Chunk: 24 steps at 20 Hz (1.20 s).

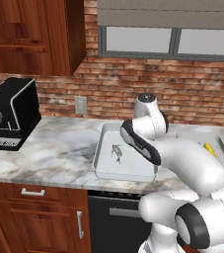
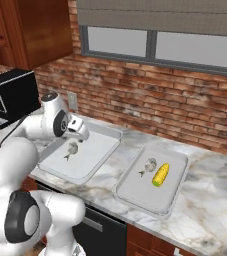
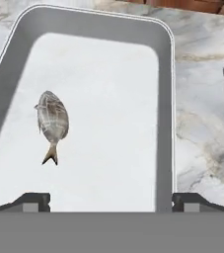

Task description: Place one corn and one fish in each tupperware on the nearby counter, to pack two identical lunches.

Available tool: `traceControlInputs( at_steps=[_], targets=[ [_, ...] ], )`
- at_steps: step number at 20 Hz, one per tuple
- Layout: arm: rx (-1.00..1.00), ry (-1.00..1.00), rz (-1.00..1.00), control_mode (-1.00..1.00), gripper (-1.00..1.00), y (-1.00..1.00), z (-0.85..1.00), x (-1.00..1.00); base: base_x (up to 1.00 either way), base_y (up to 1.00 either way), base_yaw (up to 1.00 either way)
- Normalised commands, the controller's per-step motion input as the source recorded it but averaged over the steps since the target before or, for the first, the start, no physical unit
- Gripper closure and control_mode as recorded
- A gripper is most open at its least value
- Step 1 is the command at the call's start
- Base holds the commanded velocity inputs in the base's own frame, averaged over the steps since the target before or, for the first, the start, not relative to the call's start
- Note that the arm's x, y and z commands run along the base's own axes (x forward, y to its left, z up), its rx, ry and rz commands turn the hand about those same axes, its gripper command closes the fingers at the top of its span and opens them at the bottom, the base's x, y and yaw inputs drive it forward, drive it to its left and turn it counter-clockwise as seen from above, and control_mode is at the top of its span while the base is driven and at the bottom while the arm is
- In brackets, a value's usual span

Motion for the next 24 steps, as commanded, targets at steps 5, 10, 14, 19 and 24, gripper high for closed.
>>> traceControlInputs(
  at_steps=[5, 10, 14, 19, 24],
  targets=[
    [0.02, -0.05, 0.01, -1.00, -1.00, -0.63, 0.75, -1.00, 0.00, 0.00, 0.00],
    [0.02, -0.06, 0.07, -1.00, -1.00, -0.58, 0.71, -1.00, 0.00, 0.00, 0.00],
    [0.00, -0.06, 0.15, -1.00, -1.00, -0.13, 0.61, -1.00, 0.00, 0.00, 0.00],
    [0.00, -0.06, 0.19, -1.00, -1.00, 0.00, 0.40, -1.00, 0.00, 0.00, 0.00],
    [-0.05, 0.08, 0.02, -1.00, -1.00, 0.19, 0.18, -0.62, 0.00, 0.00, 0.00]
  ],
)
